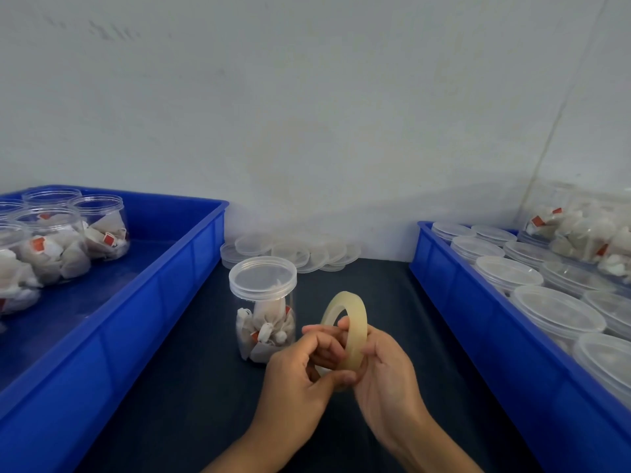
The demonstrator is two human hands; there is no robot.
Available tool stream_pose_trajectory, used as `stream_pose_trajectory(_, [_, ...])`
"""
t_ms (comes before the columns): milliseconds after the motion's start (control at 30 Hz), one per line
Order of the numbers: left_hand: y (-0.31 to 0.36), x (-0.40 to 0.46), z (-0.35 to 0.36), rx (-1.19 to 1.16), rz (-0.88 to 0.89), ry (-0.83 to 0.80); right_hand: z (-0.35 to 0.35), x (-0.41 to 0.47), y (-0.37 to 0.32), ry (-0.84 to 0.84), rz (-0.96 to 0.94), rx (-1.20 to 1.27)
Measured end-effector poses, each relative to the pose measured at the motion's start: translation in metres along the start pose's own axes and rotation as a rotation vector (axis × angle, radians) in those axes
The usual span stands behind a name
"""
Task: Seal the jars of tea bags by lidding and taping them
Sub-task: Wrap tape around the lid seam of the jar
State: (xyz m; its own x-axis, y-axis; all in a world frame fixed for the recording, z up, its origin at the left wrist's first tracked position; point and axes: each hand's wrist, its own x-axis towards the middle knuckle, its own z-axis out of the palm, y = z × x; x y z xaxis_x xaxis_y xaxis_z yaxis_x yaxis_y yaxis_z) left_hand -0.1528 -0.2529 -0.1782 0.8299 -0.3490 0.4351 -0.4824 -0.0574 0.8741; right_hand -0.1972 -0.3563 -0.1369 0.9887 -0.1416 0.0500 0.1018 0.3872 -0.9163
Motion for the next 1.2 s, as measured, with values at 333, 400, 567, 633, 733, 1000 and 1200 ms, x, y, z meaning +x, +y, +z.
stream_pose_trajectory(333, [0.002, 0.000, -0.006, 0.044, 0.180, 0.017, -0.020, 0.008, 0.005, -0.080, 0.057, 0.085])
stream_pose_trajectory(400, [0.005, 0.001, -0.010, 0.147, 0.323, -0.004, -0.023, 0.007, 0.001, -0.167, 0.048, 0.032])
stream_pose_trajectory(567, [0.005, 0.008, -0.022, 0.289, 0.497, 0.025, -0.028, 0.007, -0.006, -0.293, 0.015, -0.344])
stream_pose_trajectory(633, [0.005, 0.011, -0.024, 0.281, 0.509, 0.062, -0.027, 0.005, -0.006, -0.317, -0.009, -0.477])
stream_pose_trajectory(733, [0.006, 0.012, -0.025, 0.202, 0.486, 0.028, -0.022, 0.002, -0.008, -0.357, 0.016, -0.523])
stream_pose_trajectory(1000, [0.004, 0.012, -0.027, 0.196, 0.406, 0.031, -0.021, 0.001, -0.014, -0.451, 0.026, -0.665])
stream_pose_trajectory(1200, [0.004, 0.014, -0.030, 0.465, 0.461, 0.188, -0.021, 0.004, -0.010, -0.465, -0.011, -0.868])
